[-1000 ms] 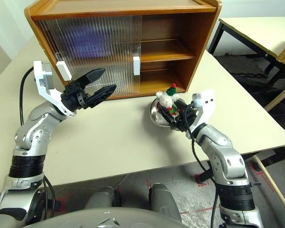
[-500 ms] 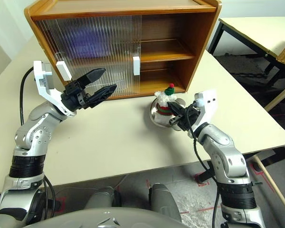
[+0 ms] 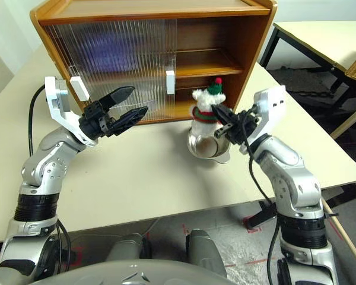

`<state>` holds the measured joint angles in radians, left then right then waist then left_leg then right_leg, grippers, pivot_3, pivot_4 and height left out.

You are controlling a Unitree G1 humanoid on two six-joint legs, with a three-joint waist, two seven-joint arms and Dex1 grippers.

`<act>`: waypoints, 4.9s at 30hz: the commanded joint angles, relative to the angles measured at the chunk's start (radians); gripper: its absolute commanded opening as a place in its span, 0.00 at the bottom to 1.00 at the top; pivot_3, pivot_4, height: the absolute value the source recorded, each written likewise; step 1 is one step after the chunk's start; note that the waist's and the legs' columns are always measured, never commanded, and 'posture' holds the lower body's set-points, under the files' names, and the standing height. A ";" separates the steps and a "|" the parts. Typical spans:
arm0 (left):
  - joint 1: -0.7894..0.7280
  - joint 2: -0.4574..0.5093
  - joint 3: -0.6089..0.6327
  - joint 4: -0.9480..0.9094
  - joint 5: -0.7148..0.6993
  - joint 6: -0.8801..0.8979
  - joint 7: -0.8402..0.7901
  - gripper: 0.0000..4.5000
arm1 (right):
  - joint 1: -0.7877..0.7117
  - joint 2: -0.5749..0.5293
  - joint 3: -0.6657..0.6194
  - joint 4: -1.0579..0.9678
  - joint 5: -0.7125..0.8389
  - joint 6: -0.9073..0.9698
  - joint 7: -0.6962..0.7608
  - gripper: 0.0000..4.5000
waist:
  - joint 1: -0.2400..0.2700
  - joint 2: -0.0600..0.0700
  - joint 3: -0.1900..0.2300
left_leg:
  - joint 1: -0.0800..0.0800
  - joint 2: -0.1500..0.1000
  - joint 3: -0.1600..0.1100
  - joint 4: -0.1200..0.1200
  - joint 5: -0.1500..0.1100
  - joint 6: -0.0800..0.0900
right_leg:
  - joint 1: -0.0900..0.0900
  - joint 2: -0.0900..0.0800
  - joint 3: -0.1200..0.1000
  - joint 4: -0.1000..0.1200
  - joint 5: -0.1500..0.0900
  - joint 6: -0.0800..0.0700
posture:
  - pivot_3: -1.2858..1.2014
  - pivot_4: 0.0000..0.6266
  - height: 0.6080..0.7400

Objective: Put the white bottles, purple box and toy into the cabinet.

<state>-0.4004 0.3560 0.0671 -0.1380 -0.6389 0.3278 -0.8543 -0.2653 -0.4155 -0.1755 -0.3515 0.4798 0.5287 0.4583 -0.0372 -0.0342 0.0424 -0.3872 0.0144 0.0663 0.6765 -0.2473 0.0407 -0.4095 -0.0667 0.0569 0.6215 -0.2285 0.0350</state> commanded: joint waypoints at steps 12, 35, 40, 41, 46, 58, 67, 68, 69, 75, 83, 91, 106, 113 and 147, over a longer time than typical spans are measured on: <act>-0.005 -0.011 -0.009 0.009 0.008 -0.004 -0.001 1.00 | -0.300 -0.086 -0.064 0.201 0.008 -0.039 0.030 0.01 | -0.001 0.000 0.000 | 0.000 0.000 0.000 0.000 0.002 0.004 | 0.000 0.000 0.000 0.000 0.000 0.000 | 0.52 0.00 1.00; 0.036 -0.003 0.006 -0.050 0.000 0.002 0.046 1.00 | -0.607 -0.043 -0.021 0.836 -0.136 -0.371 0.164 0.01 | 0.000 0.000 0.000 | 0.000 0.000 0.000 0.000 0.003 0.005 | 0.000 0.000 0.000 0.000 0.004 -0.002 | 0.54 0.00 1.00; 0.043 0.000 0.009 -0.061 -0.001 0.005 0.055 1.00 | -0.667 -0.018 -0.021 0.981 -0.159 -0.433 0.180 0.01 | 0.002 0.000 0.000 | 0.000 0.000 0.000 0.000 0.003 0.005 | 0.000 0.000 0.000 0.001 0.005 -0.003 | 0.55 0.00 1.00; 0.047 0.001 0.011 -0.066 -0.002 0.006 0.059 1.00 | -0.684 -0.012 -0.019 1.017 -0.166 -0.451 0.184 0.01 | 0.002 0.000 0.000 | 0.000 0.000 0.000 0.000 0.003 0.005 | 0.000 0.000 0.000 0.001 0.005 -0.003 | 0.55 0.00 1.00; 0.068 0.002 0.018 -0.093 -0.005 0.010 0.079 1.00 | -0.767 0.007 -0.015 1.190 -0.198 -0.531 0.195 0.01 | 0.002 0.001 0.000 | 0.000 0.000 0.000 0.000 0.003 0.005 | 0.000 0.000 0.000 0.001 0.005 -0.003 | 0.55 0.00 1.00; 0.127 0.011 0.037 -0.163 -0.013 0.018 0.124 1.00 | -0.907 0.014 -0.016 1.493 -0.279 -0.682 0.199 0.01 | 0.010 0.001 0.000 | 0.000 0.000 -0.001 -0.001 0.003 0.005 | 0.000 0.000 0.000 0.001 0.005 -0.004 | 0.58 0.00 1.00; 0.135 0.012 0.035 -0.174 -0.013 0.017 0.136 1.00 | -0.962 0.012 -0.024 1.557 -0.312 -0.732 0.178 0.01 | 0.035 0.001 0.000 | 0.001 0.000 -0.001 -0.002 0.003 0.004 | 0.000 0.000 0.000 0.001 0.005 -0.005 | 0.59 0.00 1.00; 0.136 0.012 0.034 -0.176 -0.014 0.017 0.138 1.00 | -0.966 0.012 -0.025 1.560 -0.314 -0.735 0.178 0.01 | 0.038 0.001 0.000 | 0.001 0.000 -0.001 -0.002 0.002 0.004 | 0.000 0.000 0.000 0.001 0.005 -0.005 | 0.59 0.00 1.00; 0.138 0.012 0.034 -0.177 -0.014 0.017 0.139 1.00 | -0.971 0.011 -0.026 1.562 -0.317 -0.738 0.178 0.01 | 0.041 0.001 0.000 | 0.000 0.000 -0.001 -0.002 0.002 0.004 | 0.000 0.000 0.000 0.001 0.005 -0.005 | 0.59 0.00 1.00; 0.144 0.009 0.031 -0.183 -0.015 0.014 0.143 1.00 | -0.983 0.005 -0.030 1.578 -0.324 -0.743 0.173 0.01 | 0.056 0.001 0.000 | 0.000 0.000 0.000 -0.004 0.001 0.002 | -0.001 0.000 0.000 0.001 0.004 -0.006 | 0.59 0.00 1.00; 0.141 0.012 0.035 -0.188 -0.019 0.017 0.147 1.00 | -0.937 0.005 -0.004 1.607 -0.371 -0.723 0.147 0.01 | 0.058 0.001 0.000 | 0.001 0.000 0.000 -0.010 0.002 0.004 | -0.001 0.000 -0.001 -0.002 0.004 -0.006 | 0.59 0.00 1.00; 0.136 0.012 0.031 -0.182 -0.022 0.018 0.147 1.00 | -0.943 0.002 -0.003 1.599 -0.385 -0.725 0.117 0.49 | 0.057 0.001 0.000 | 0.001 0.000 -0.001 -0.011 0.003 0.005 | -0.002 0.000 -0.001 -0.002 0.004 -0.007 | 0.59 0.00 1.00; 0.087 -0.016 -0.002 -0.113 -0.014 0.006 0.108 1.00 | -0.784 -0.034 -0.018 1.162 -0.293 -0.585 0.190 0.99 | 0.053 0.001 0.000 | 0.001 0.000 -0.001 -0.011 0.003 0.005 | -0.002 0.000 -0.001 -0.002 0.004 -0.007 | 0.55 0.00 1.00; 0.067 -0.016 -0.006 -0.086 -0.016 0.009 0.085 1.00 | -0.420 -0.017 -0.072 0.501 -0.079 -0.222 0.148 0.99 | 0.051 0.001 0.000 | 0.000 0.000 -0.002 -0.011 0.003 0.005 | -0.002 0.000 -0.002 -0.001 0.004 -0.006 | 0.53 0.00 1.00; 0.063 0.006 -0.005 -0.073 -0.025 0.025 0.043 1.00 | 0.283 0.131 -0.432 0.243 1.052 0.416 -0.416 0.99 | 0.000 0.001 -0.001 | 0.002 0.000 0.000 -0.010 0.003 0.005 | 0.002 0.001 0.002 -0.002 -0.001 -0.003 | 0.53 0.00 1.00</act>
<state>-0.3424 0.3546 0.0595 -0.1911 -0.6604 0.3418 -0.8093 0.0019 -0.2900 -0.6240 -0.1267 1.5205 0.9480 0.0604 -0.0367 -0.0330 0.0419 -0.3854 0.0145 0.0667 0.6669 -0.2441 0.0462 -0.4072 -0.0663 0.0585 0.6189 -0.2298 0.0317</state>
